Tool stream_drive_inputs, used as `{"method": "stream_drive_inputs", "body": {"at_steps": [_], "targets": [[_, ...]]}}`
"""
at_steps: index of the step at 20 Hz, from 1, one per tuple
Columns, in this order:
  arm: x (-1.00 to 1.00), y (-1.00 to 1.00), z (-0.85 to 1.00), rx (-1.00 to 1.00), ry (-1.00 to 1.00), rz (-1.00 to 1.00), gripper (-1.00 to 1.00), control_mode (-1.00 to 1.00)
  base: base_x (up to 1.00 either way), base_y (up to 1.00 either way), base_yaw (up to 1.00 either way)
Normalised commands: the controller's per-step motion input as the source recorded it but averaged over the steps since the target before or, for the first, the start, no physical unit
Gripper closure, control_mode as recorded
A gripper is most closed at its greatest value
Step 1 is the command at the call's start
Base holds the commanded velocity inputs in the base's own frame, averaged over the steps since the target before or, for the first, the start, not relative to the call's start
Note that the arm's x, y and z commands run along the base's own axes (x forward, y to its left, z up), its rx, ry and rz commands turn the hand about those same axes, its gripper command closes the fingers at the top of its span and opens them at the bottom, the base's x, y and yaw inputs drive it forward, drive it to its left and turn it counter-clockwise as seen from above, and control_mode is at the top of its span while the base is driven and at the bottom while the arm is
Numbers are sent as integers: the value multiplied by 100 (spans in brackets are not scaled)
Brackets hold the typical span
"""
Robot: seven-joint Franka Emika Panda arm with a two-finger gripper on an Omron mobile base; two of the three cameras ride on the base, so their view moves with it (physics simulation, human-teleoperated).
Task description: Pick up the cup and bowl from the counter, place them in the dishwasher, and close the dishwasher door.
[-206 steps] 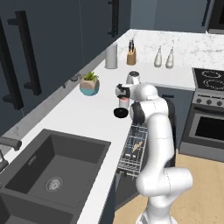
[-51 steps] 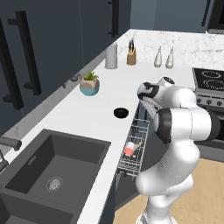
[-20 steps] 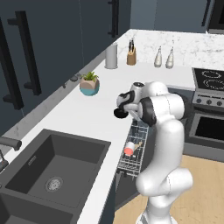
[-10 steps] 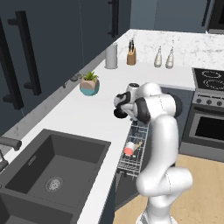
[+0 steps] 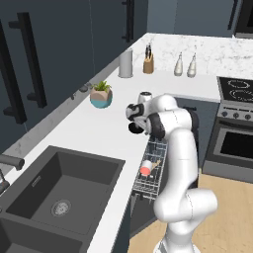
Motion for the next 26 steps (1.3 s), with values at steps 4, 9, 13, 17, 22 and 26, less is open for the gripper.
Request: {"method": "stream_drive_inputs", "body": {"at_steps": [4,9,13,17,22,26], "targets": [[0,6,-33,-5,6,0,100,-100,0,0,0],[-24,-4,-21,-1,2,0,100,-100,0,0,0],[-72,-33,-5,0,-1,0,100,-100,0,0,0],[-98,-57,0,2,-9,0,100,-100,0,0,0],[-100,-88,0,11,-11,0,100,-100,0,0,0],[-100,-98,0,14,-15,0,100,-100,0,0,0]]}}
